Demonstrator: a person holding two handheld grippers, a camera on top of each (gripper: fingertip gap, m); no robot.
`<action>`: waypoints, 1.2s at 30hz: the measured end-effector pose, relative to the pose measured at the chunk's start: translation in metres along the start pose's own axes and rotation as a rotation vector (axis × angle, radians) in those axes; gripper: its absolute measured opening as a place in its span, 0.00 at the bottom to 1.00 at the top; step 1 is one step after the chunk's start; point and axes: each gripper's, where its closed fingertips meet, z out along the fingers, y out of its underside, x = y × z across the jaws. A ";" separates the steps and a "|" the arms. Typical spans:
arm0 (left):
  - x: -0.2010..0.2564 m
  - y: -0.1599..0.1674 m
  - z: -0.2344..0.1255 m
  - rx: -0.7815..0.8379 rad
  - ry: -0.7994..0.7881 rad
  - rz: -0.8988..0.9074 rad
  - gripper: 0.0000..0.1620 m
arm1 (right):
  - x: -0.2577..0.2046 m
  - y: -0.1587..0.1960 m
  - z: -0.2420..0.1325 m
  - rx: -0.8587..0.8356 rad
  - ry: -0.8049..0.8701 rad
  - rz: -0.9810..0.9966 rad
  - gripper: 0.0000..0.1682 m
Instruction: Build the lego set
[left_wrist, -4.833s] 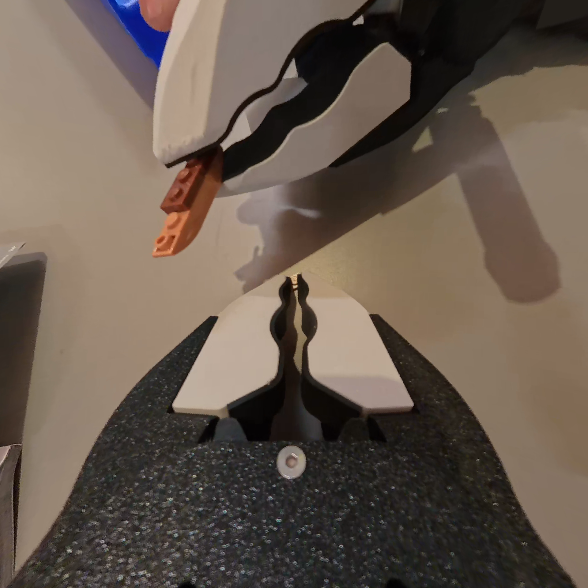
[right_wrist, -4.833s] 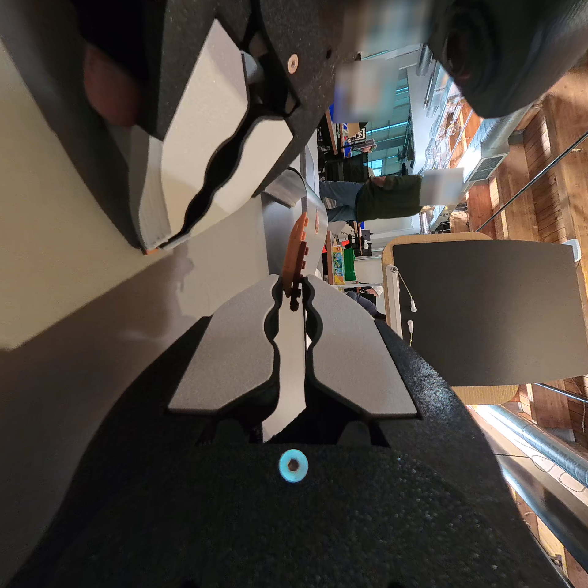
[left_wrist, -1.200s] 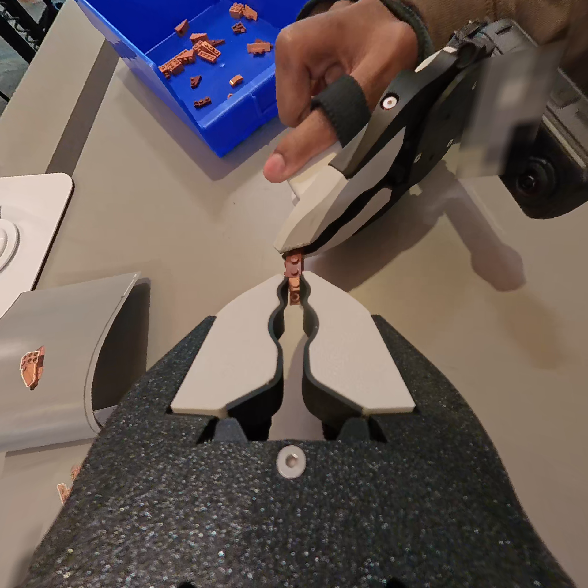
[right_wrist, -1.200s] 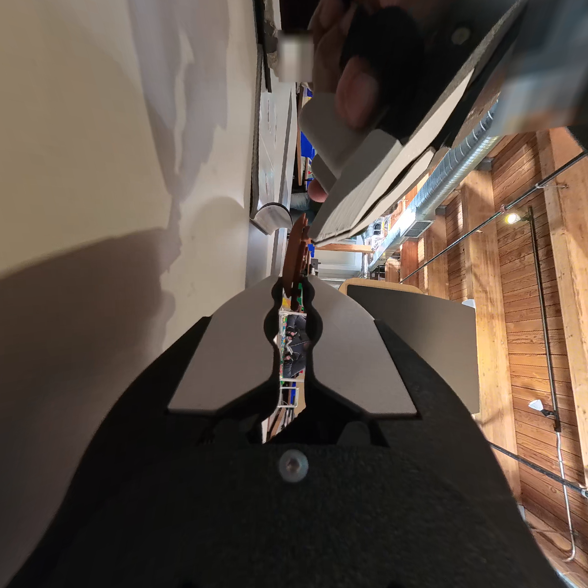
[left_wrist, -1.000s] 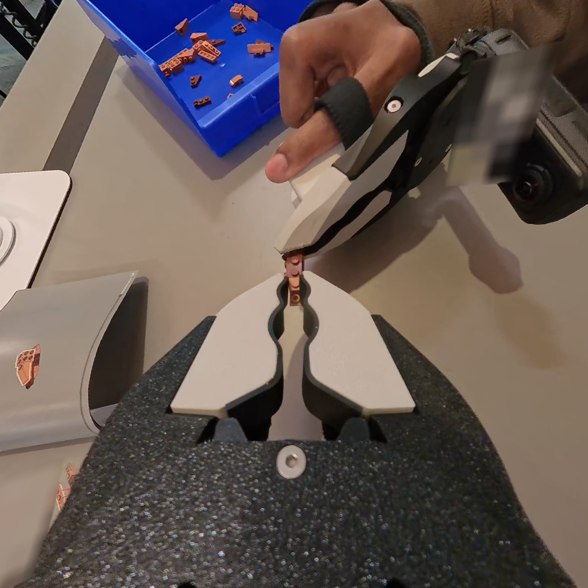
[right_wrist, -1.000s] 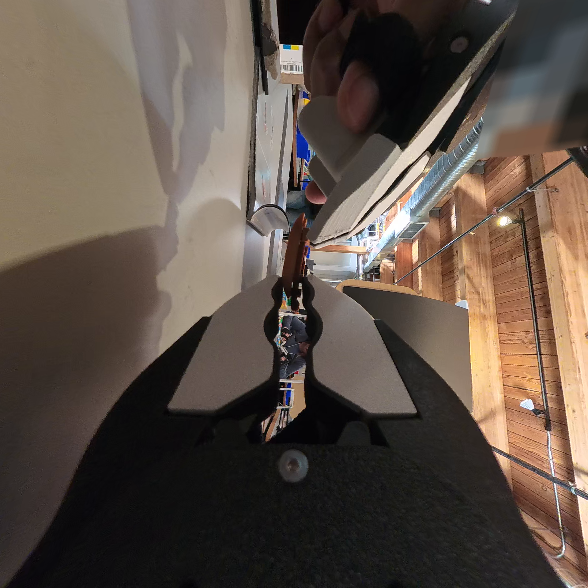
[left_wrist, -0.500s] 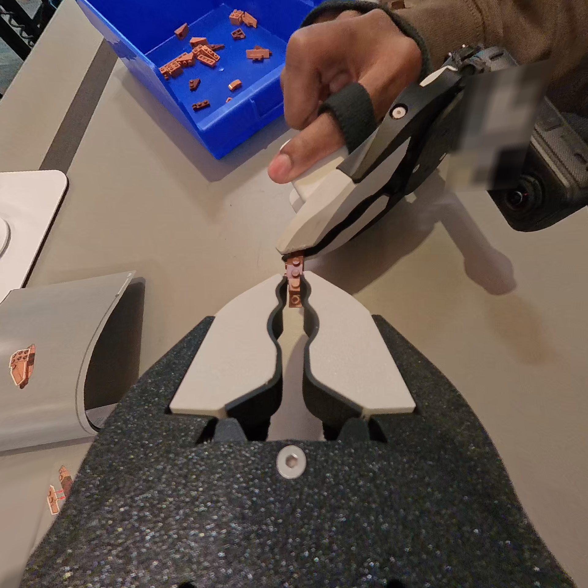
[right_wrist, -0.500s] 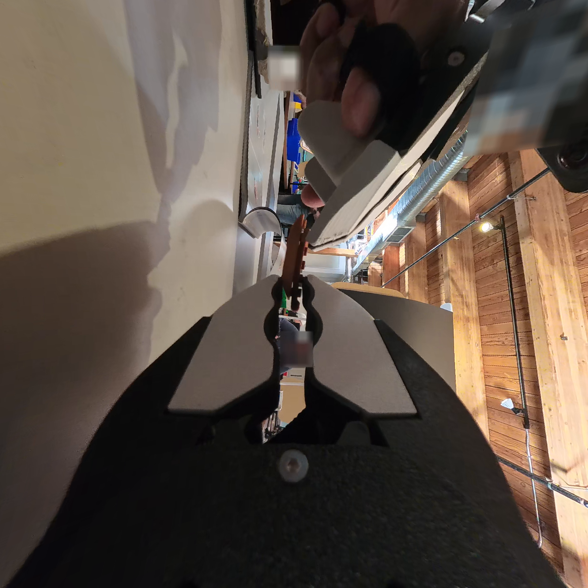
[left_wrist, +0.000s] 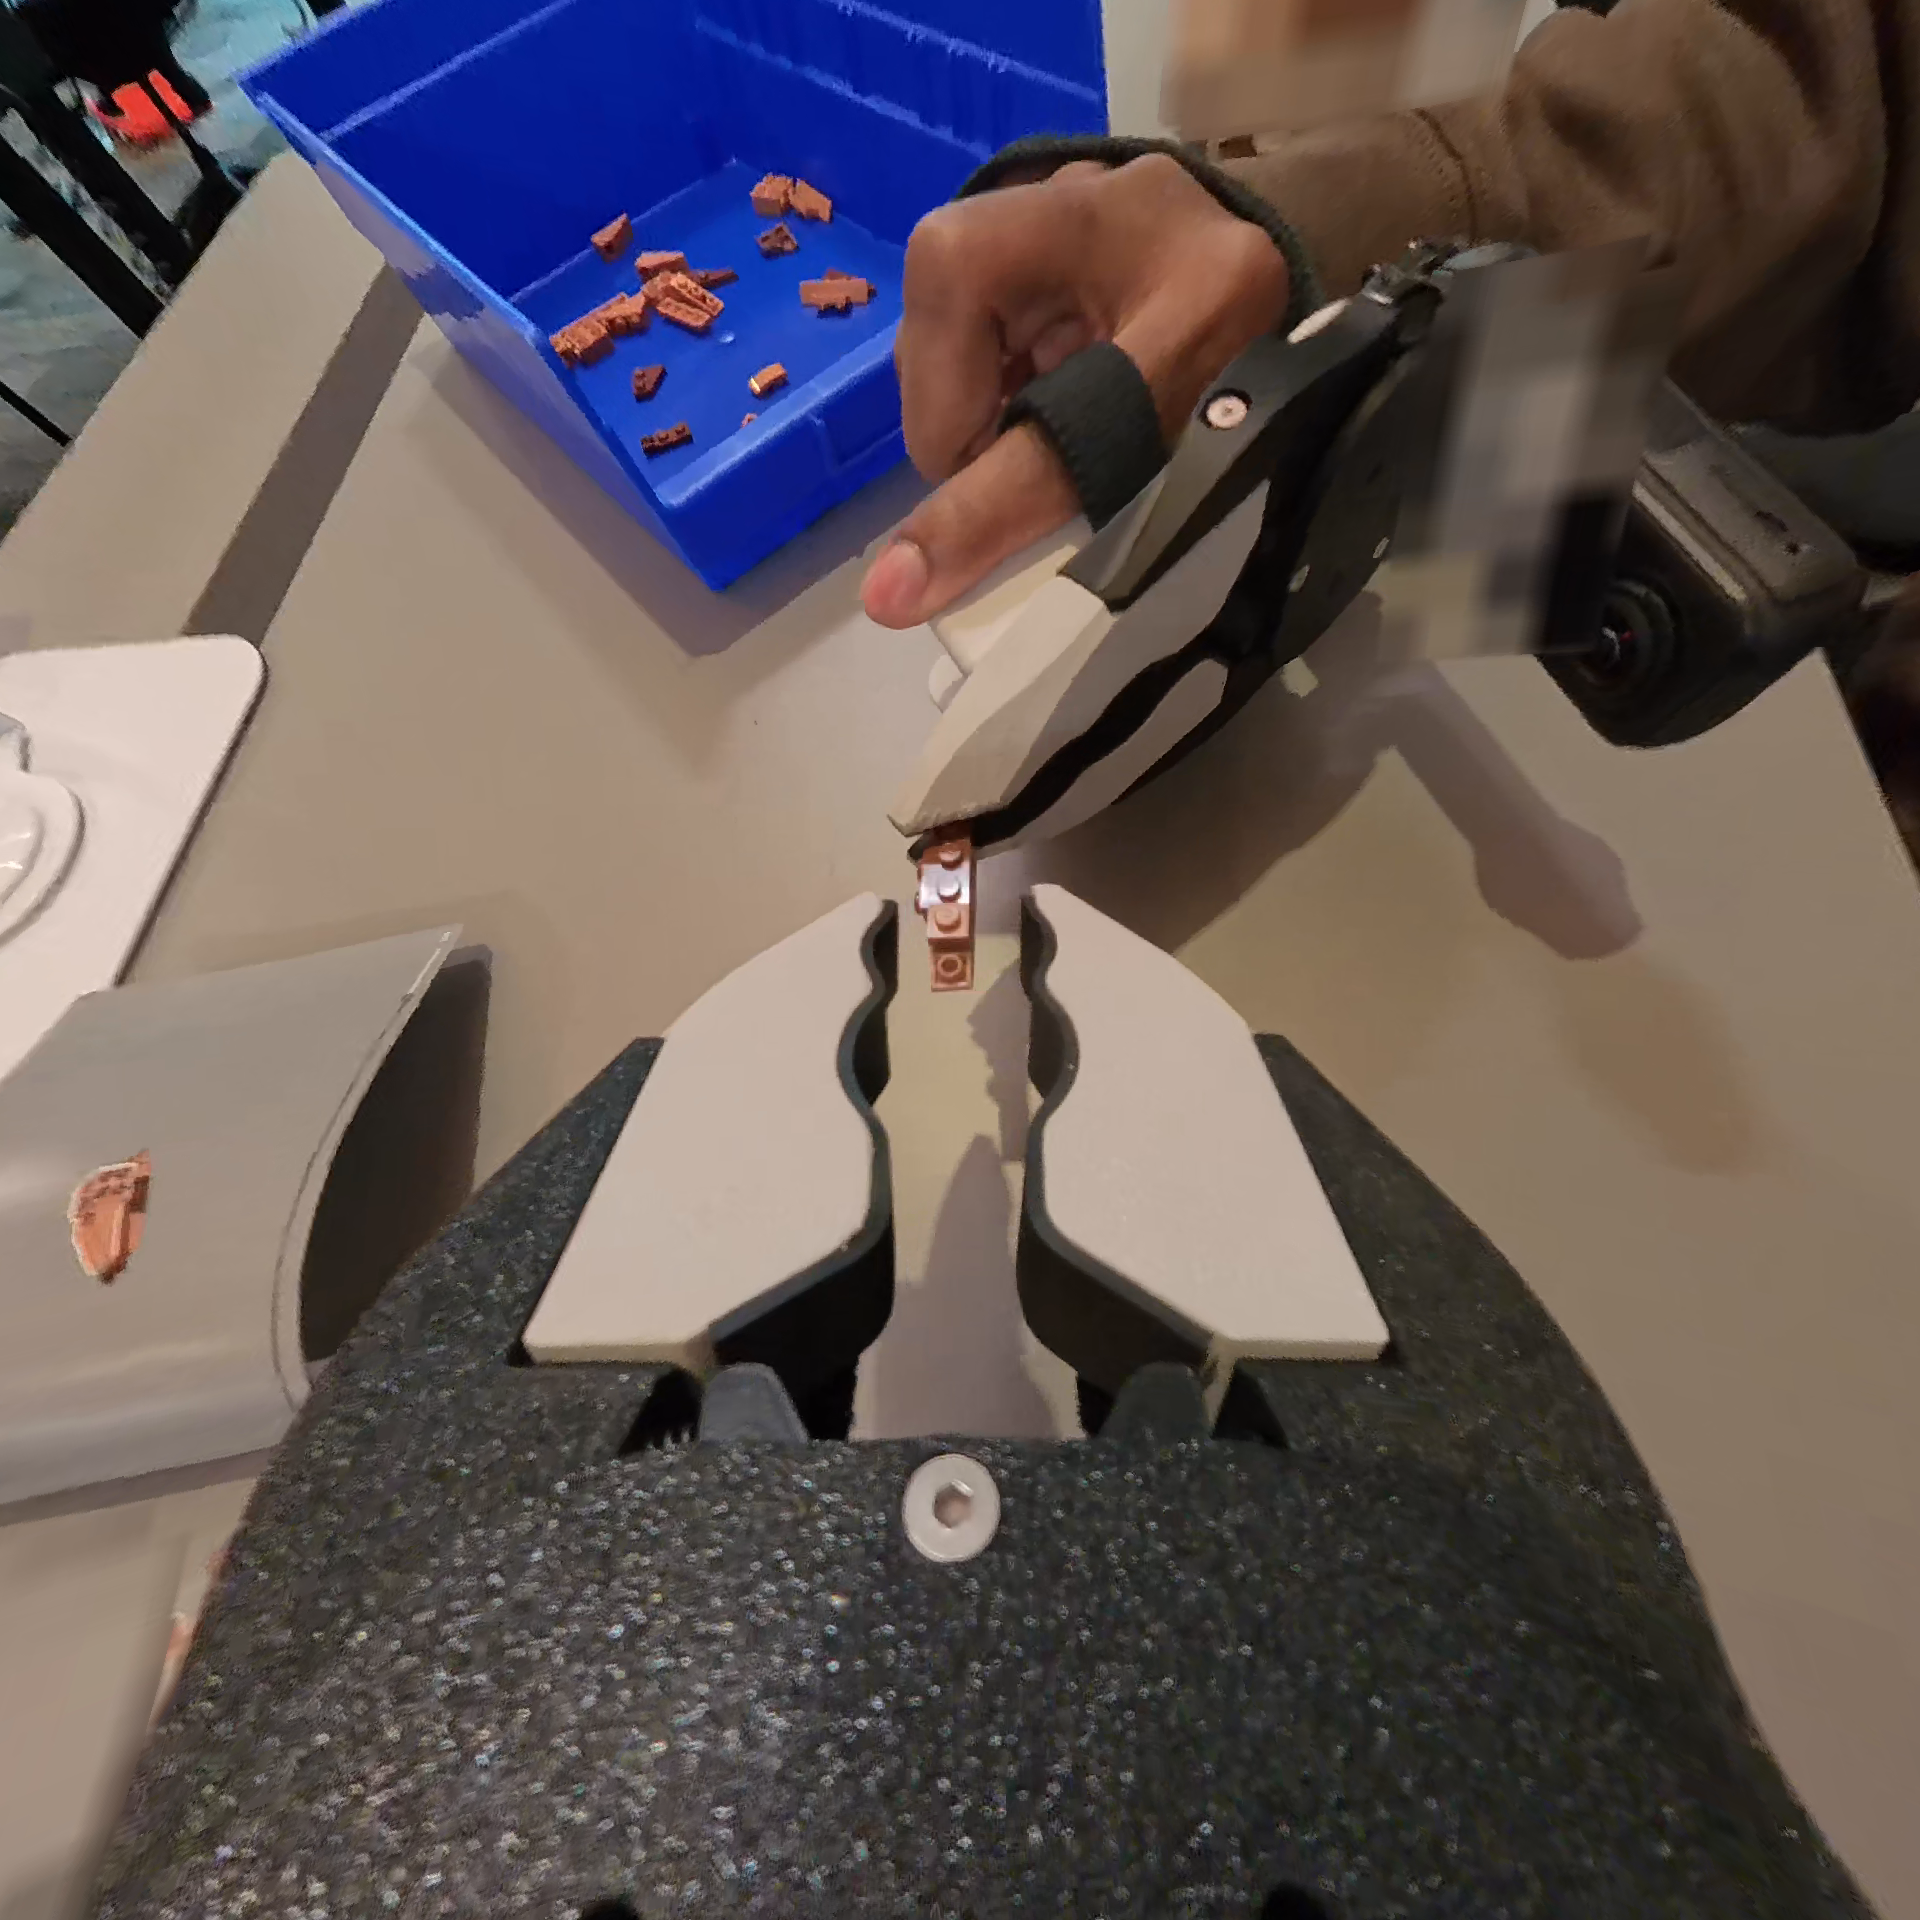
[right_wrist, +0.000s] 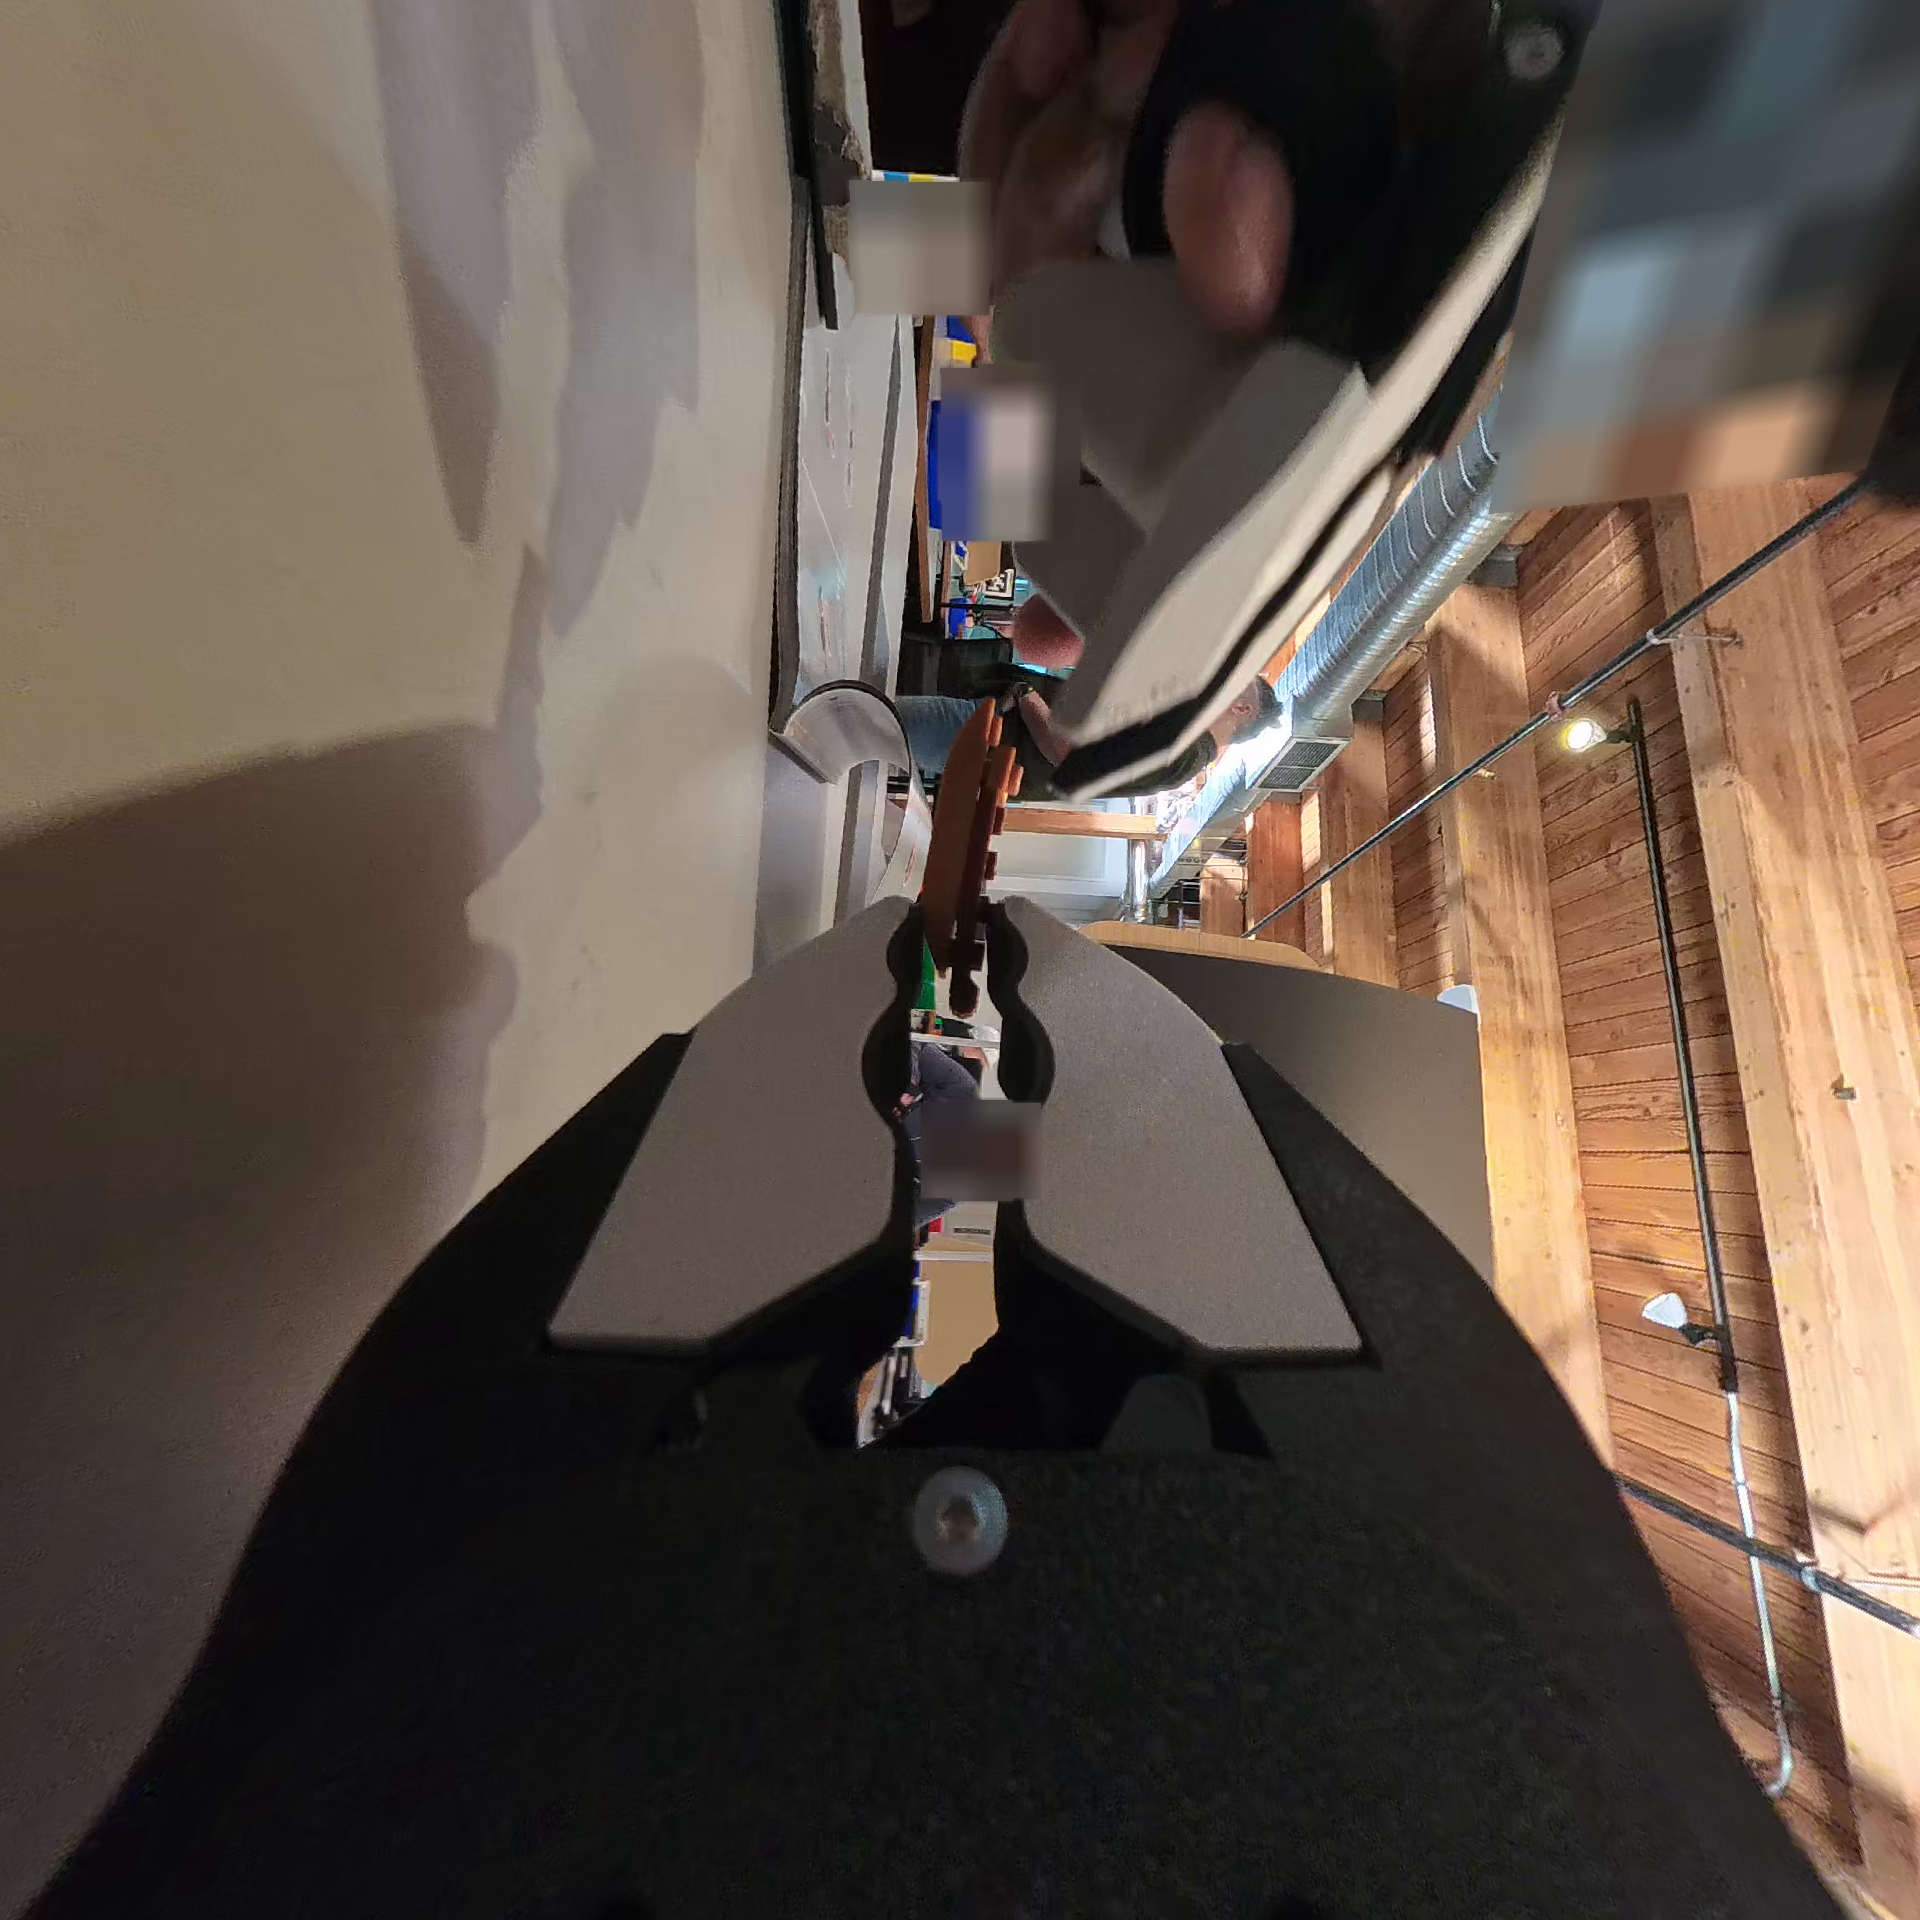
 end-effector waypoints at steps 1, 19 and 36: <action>0.001 0.001 -0.002 0.008 -0.013 0.045 0.16 | 0.000 0.000 0.000 0.001 0.000 0.008 0.06; -0.012 0.012 0.014 -0.124 -0.453 0.890 0.21 | 0.000 0.001 0.001 0.006 -0.018 0.044 0.06; -0.021 0.004 0.015 -0.154 -0.611 1.050 0.09 | 0.006 -0.001 -0.001 0.015 0.006 0.064 0.06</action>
